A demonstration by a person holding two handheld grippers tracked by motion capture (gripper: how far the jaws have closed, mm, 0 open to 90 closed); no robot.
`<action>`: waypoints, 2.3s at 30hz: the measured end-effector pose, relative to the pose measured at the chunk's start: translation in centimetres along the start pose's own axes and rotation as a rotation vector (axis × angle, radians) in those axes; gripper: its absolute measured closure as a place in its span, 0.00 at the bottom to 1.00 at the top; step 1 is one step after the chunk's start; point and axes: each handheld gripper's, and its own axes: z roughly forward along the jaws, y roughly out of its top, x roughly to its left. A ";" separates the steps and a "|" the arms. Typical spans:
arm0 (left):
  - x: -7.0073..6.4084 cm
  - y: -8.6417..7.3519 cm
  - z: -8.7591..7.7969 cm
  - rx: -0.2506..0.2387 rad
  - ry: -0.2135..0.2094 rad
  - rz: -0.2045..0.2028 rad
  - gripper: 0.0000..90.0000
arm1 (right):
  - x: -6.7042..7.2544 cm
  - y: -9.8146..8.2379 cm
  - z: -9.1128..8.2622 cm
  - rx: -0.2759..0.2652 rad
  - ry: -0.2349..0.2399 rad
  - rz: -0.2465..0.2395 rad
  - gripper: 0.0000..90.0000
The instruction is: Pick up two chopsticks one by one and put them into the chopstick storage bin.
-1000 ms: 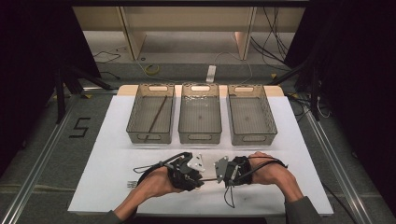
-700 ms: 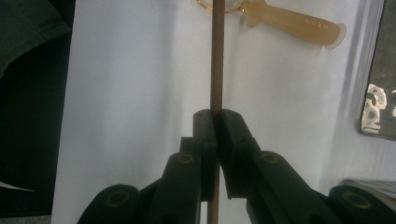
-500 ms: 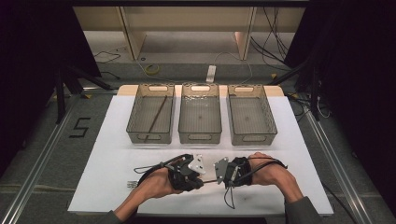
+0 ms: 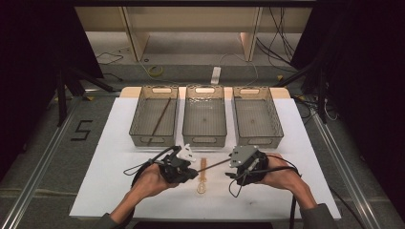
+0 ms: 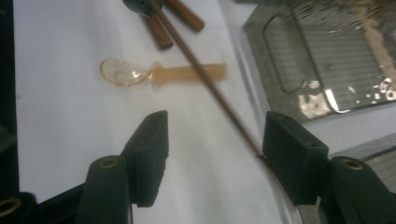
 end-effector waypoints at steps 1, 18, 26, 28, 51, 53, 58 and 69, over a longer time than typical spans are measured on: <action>0.3 -0.1 -0.3 -0.017 0.013 -0.016 0.95 | 0.0 -0.2 -0.1 -0.028 -0.012 0.035 0.45; 4.0 -1.4 -3.4 -0.111 0.078 -0.204 0.95 | 0.5 -4.6 -0.6 -0.135 -0.036 0.342 0.40; 5.8 -2.1 -4.9 -0.153 0.114 -0.269 0.95 | 1.2 -5.8 -0.9 -0.190 -0.077 0.431 0.33; 6.1 -2.2 -5.1 -0.162 0.116 -0.278 0.95 | 1.4 -6.2 -1.0 -0.216 -0.087 0.468 0.32; 12.1 -2.5 -7.1 -0.237 0.277 -0.448 0.95 | 2.9 -8.2 -1.5 -0.269 -0.097 0.563 0.28; 12.8 -2.5 -7.2 -0.238 0.288 -0.467 0.95 | 3.0 -8.3 -1.6 -0.268 -0.096 0.564 0.27; 14.8 -2.5 -6.9 -0.232 0.305 -0.512 0.95 | 3.3 -8.3 -1.7 -0.273 -0.093 0.558 0.27; 18.0 -2.5 -5.9 -0.190 0.343 -0.584 0.95 | 3.7 -8.2 -1.8 -0.276 -0.083 0.547 0.27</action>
